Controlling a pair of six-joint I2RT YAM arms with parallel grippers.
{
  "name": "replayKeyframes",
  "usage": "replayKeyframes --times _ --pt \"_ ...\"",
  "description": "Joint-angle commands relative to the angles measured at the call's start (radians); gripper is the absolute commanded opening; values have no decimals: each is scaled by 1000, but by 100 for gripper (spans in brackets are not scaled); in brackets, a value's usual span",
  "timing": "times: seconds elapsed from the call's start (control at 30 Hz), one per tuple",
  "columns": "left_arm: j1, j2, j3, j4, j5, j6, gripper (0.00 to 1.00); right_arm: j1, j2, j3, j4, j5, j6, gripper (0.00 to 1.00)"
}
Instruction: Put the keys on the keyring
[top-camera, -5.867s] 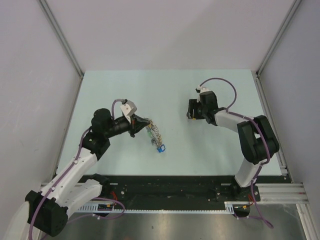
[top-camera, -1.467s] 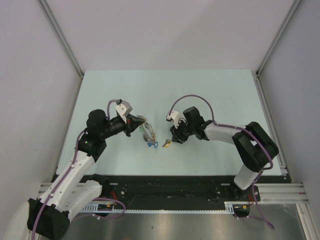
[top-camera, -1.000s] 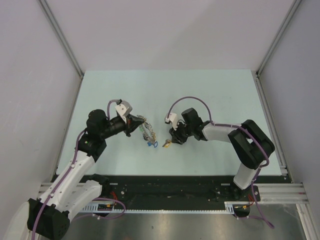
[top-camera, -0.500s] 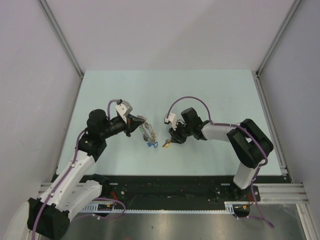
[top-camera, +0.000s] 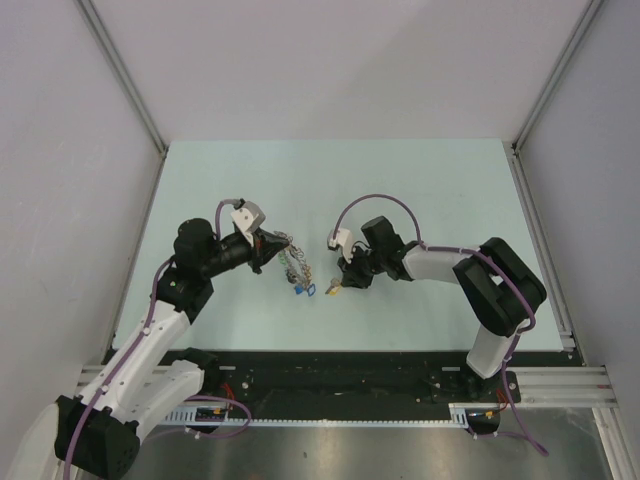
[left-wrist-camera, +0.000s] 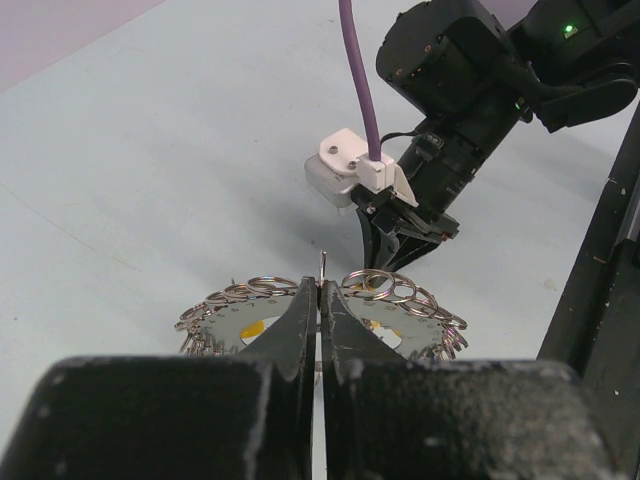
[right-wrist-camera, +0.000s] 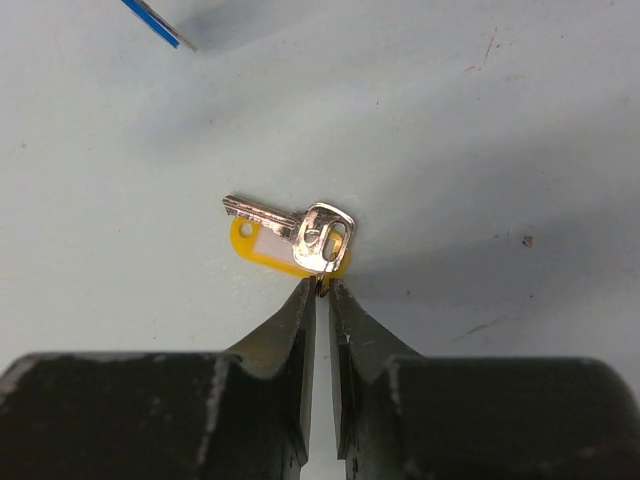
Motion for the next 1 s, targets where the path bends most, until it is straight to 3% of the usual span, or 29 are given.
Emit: replayKeyframes --times 0.0,0.33,0.47,0.57,0.83,0.97 --pt "8 -3 48 47 16 15 0 17 3 27 -3 -18 5 12" --pt "8 -5 48 47 15 19 1 47 8 21 32 105 34 12" --pt "8 -3 48 47 13 20 0 49 0 13 29 117 37 0" --pt "8 -3 48 46 13 20 0 49 -27 -2 40 114 41 0" --pt "8 -6 47 50 53 46 0 57 -176 -19 12 131 55 0" --pt "8 -20 51 56 145 89 0 70 -263 -19 -11 150 74 0"
